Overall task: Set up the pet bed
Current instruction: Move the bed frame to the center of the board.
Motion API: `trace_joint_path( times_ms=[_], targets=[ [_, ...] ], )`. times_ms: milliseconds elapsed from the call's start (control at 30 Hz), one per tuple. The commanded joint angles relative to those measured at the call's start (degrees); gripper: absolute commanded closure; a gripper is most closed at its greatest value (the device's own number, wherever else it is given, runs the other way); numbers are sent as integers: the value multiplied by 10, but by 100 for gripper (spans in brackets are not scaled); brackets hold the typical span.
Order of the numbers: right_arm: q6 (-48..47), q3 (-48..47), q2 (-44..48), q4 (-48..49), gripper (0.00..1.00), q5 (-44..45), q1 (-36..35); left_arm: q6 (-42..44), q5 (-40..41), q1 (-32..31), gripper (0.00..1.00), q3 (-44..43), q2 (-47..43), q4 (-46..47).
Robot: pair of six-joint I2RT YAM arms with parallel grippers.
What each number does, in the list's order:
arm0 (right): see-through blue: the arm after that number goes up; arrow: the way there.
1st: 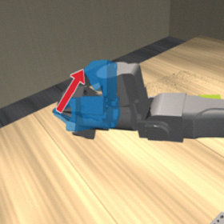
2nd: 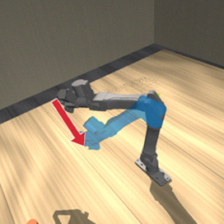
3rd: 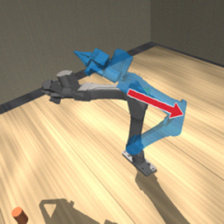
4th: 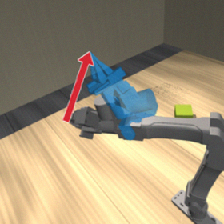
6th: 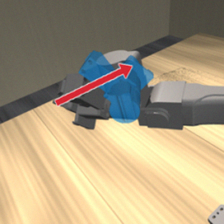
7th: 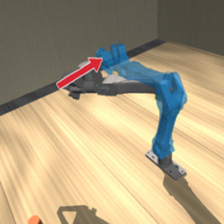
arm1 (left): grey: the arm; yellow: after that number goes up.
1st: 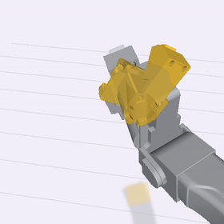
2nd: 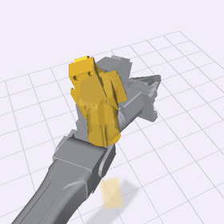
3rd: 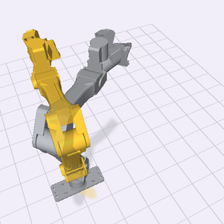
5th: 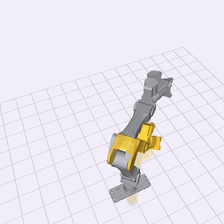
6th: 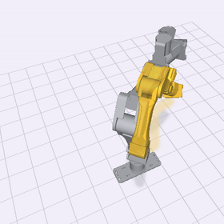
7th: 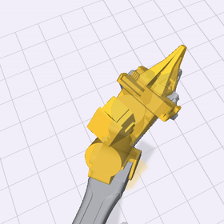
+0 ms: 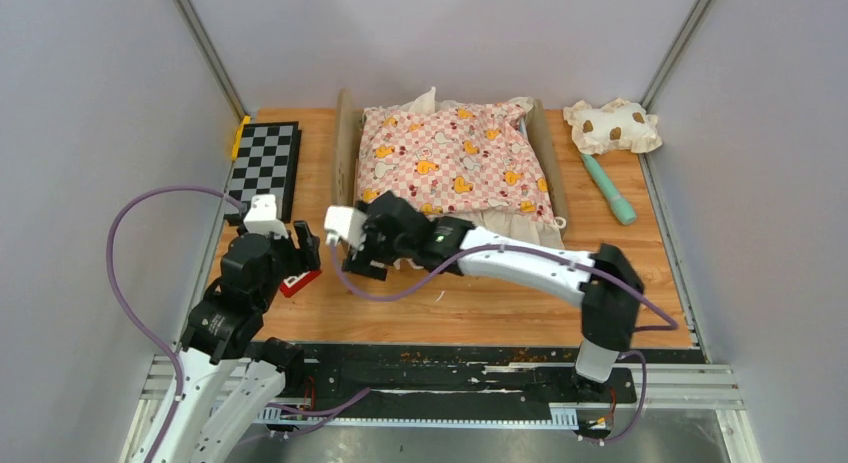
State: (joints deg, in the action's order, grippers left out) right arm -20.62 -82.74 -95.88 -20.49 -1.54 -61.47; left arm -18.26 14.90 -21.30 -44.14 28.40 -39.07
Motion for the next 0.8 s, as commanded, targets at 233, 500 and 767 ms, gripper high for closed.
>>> trace_joint_path(
  times_ms=[233,500,767],
  targets=[
    [-360,-139,-114,-105,14,-9,-20,-18,71,0,19,2,-27,-6],
    [-402,-81,-74,-42,14,-105,36,-24,85,0,19,4,-39,-7],
    [-422,-135,-131,-49,16,-141,63,-27,99,0,19,5,-39,-11]
  ],
)
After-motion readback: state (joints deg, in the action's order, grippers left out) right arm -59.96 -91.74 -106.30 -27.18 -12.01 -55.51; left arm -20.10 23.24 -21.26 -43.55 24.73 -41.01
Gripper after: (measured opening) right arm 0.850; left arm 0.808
